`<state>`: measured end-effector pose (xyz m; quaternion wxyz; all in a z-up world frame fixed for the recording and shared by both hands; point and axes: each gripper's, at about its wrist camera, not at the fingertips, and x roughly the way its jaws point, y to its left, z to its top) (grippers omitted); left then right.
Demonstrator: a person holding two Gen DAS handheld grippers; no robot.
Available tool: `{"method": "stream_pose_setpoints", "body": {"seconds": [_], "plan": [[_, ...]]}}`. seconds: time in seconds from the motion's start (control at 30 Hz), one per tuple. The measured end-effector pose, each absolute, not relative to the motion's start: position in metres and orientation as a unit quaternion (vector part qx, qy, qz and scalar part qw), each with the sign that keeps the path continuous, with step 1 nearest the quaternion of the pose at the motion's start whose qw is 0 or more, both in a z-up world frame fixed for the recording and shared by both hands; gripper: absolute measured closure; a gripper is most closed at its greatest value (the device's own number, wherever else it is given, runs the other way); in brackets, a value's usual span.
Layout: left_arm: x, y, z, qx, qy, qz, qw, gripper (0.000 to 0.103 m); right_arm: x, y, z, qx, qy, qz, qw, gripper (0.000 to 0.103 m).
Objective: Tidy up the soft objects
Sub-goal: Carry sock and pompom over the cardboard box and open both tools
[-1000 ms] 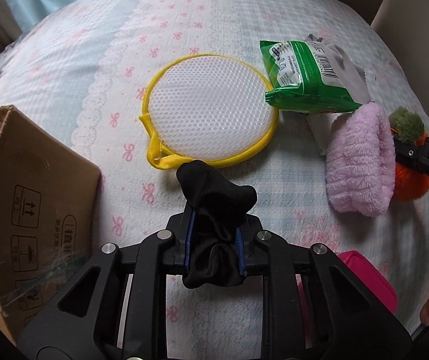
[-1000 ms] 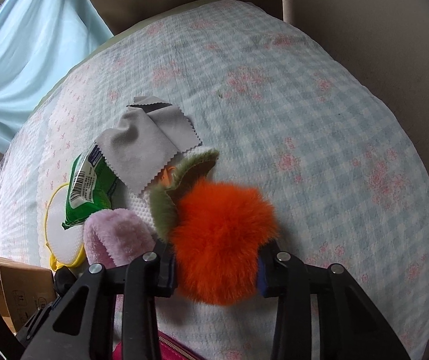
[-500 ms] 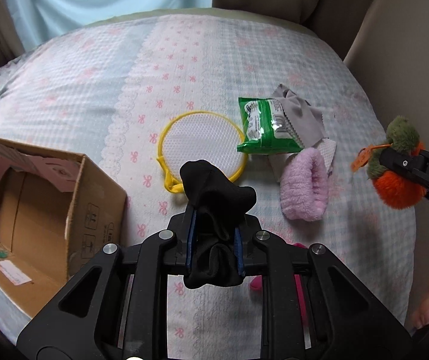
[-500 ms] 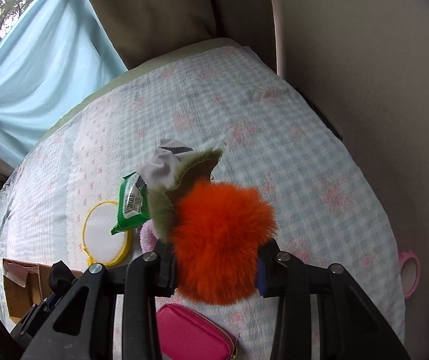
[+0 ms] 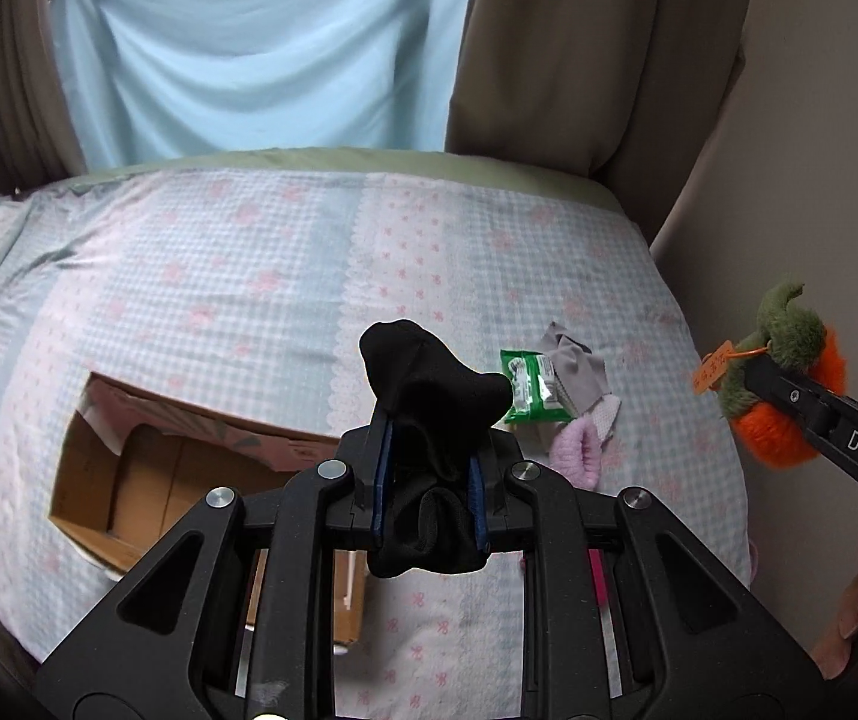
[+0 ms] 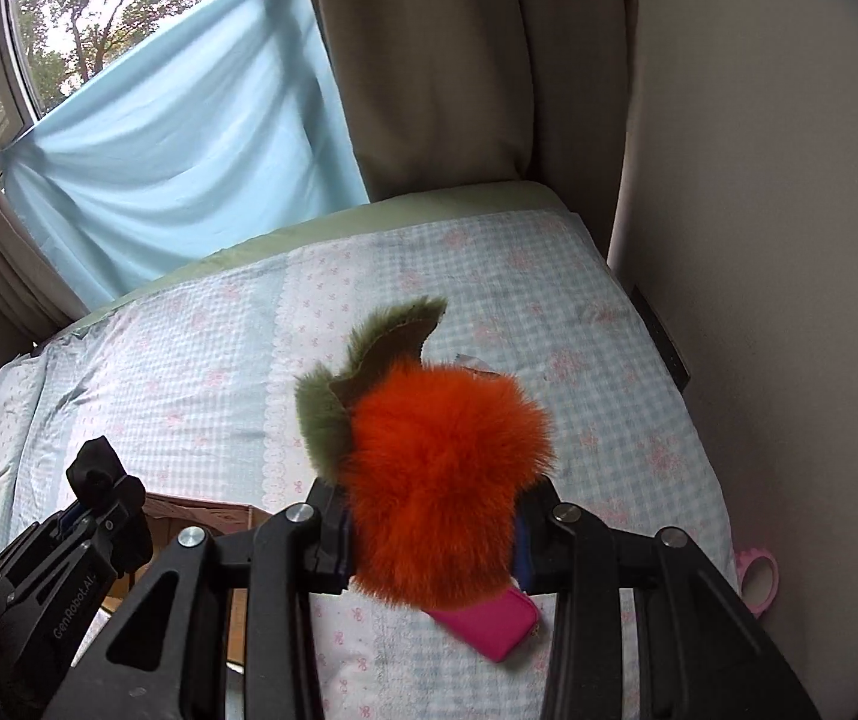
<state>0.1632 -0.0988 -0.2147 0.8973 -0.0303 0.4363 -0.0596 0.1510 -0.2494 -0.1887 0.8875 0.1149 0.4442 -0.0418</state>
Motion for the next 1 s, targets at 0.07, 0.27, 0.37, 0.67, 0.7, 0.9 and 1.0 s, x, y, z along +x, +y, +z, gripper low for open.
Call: {"method": "stream_pose_setpoints", "body": {"seconds": [0.07,0.27,0.37,0.67,0.7,0.9,1.0], "plan": [[0.161,-0.078,-0.2,-0.034,0.431,-0.057,0.9,0.086,0.151,-0.223,-0.175,0.108,0.442,-0.033,0.89,0.068],[0.16,-0.002,-0.171,-0.038,0.425,-0.063,0.902,0.086,0.154,-0.139,-0.159,0.103,0.452,-0.013,0.886,0.068],[0.164,0.038,-0.166,-0.029,0.431,-0.072,0.899,0.086,0.155,-0.097,-0.162,0.107,0.462,-0.002,0.88,0.068],[0.182,0.137,-0.206,0.032,0.472,-0.084,0.877,0.086,0.173,0.0,-0.216,0.099,0.524,0.031,0.845,0.068],[0.186,0.146,-0.216,0.035,0.481,-0.083,0.872,0.086,0.175,0.007,-0.226,0.096,0.534,0.035,0.839,0.068],[0.21,0.173,-0.275,0.048,0.536,-0.084,0.839,0.086,0.191,0.034,-0.297,0.072,0.59,0.054,0.803,0.068],[0.221,0.175,-0.308,0.065,0.559,-0.085,0.823,0.086,0.199,0.036,-0.335,0.062,0.615,0.055,0.784,0.068]]}}
